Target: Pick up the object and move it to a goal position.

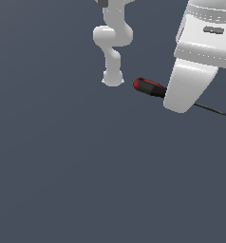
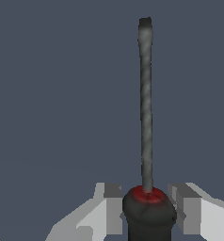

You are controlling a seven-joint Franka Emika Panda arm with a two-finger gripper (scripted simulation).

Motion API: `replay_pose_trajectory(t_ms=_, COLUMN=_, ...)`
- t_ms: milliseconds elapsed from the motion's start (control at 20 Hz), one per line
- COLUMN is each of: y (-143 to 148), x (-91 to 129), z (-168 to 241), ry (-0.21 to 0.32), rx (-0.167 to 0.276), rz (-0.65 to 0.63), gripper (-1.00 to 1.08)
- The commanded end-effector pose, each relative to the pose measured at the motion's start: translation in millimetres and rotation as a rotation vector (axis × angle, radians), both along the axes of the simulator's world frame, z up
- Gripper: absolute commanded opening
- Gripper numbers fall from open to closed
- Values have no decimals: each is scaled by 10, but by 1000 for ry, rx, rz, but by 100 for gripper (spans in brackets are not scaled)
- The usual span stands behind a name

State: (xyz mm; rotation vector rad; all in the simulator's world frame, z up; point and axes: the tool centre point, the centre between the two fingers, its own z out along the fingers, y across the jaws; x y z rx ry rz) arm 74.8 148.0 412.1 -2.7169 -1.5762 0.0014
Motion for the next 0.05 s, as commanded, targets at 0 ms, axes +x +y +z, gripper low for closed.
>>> replay_pose_trajectory(t_ms=0, y=3, x=5, z=14, ry=-1, rx=0, rz=0, gripper=-100)
